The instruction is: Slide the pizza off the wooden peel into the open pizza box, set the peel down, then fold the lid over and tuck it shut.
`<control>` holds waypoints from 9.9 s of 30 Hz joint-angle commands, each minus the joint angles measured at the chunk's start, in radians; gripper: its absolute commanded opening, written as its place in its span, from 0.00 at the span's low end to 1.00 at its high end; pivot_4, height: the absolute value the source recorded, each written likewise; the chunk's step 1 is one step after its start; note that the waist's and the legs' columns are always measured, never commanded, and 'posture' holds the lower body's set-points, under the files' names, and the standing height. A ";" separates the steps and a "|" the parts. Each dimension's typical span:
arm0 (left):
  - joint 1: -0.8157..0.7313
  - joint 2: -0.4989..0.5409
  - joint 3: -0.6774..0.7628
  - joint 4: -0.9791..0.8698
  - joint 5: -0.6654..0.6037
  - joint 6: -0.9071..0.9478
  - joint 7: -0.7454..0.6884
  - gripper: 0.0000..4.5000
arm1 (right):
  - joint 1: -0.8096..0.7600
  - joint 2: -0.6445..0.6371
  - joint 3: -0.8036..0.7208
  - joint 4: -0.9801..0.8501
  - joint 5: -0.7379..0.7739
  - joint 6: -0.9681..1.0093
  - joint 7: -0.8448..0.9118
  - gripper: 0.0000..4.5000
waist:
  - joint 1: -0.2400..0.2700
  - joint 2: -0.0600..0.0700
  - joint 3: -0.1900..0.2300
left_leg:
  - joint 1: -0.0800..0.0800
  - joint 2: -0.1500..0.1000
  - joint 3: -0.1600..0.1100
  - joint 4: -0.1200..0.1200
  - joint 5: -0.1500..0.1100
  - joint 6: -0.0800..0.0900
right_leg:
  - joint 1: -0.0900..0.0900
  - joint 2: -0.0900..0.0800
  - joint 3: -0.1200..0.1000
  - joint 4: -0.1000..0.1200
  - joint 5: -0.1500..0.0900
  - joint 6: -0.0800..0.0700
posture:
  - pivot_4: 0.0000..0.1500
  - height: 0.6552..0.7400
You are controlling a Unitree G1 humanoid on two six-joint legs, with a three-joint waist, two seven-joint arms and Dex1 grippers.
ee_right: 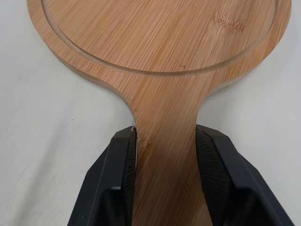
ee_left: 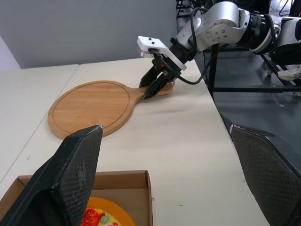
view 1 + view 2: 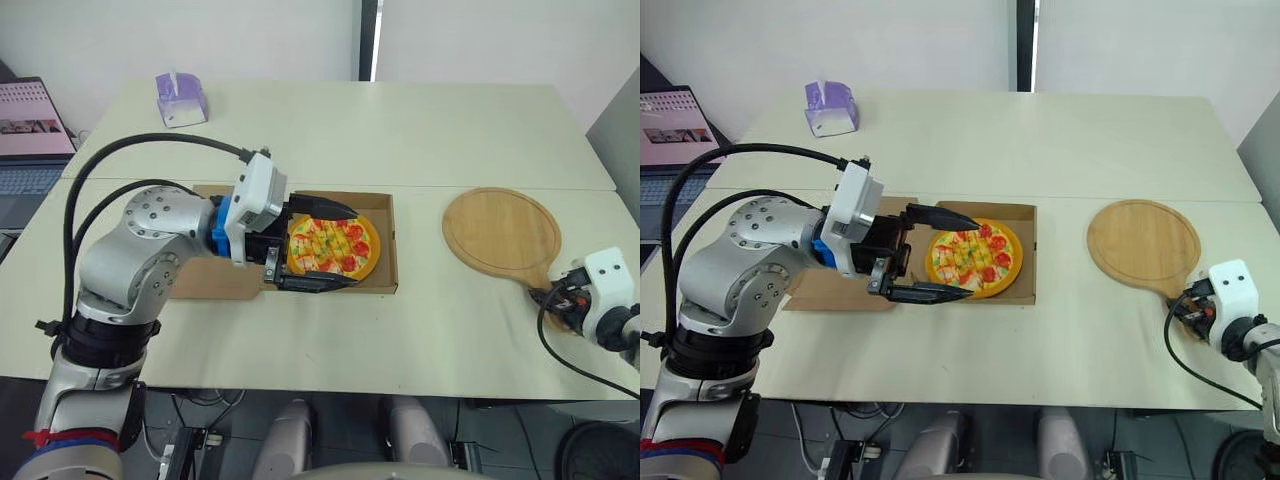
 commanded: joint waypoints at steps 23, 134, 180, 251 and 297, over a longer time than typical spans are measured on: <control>0.518 0.067 0.499 -0.270 0.033 0.115 0.422 1.00 | -0.564 -0.265 0.362 0.359 0.079 -0.565 0.398 1.00 | -0.018 -0.001 0.001 | 0.002 0.004 0.001 0.000 0.000 0.000 | 0.000 0.000 0.002 0.001 0.000 0.000 | 1.00 1.00; -0.240 -0.074 0.083 0.817 0.168 -0.112 0.268 0.00 | -0.642 -0.255 0.735 0.503 -0.242 -0.867 0.697 0.01 | 0.012 -0.006 -0.004 | 0.000 -0.001 0.019 0.001 -0.005 0.003 | -0.003 0.001 0.017 -0.014 0.009 0.008 | 1.00 1.00; -0.462 -0.264 0.243 1.025 0.258 -0.317 0.085 0.00 | -0.937 0.060 0.318 0.651 0.107 -0.407 0.140 0.47 | -0.001 -0.008 -0.002 | -0.009 -0.001 0.023 0.002 -0.004 0.003 | -0.017 0.000 0.019 -0.006 0.010 0.009 | 1.00 1.00; 0.200 -0.535 0.151 -0.006 0.157 -0.045 0.767 0.00 | -0.419 0.284 0.201 -0.306 0.344 0.136 -0.452 0.01 | 0.001 -0.007 -0.003 | -0.010 0.000 0.021 0.017 -0.007 0.008 | -0.016 0.000 0.021 0.006 0.010 0.009 | 1.00 1.00; 0.329 -0.484 0.088 -0.011 0.162 -0.101 0.734 0.00 | -0.835 -0.189 0.333 0.350 0.453 -0.055 0.144 0.00 | 0.006 -0.006 -0.005 | 0.000 0.003 0.024 0.015 -0.011 0.014 | 0.000 0.005 0.021 -0.012 0.011 0.011 | 1.00 1.00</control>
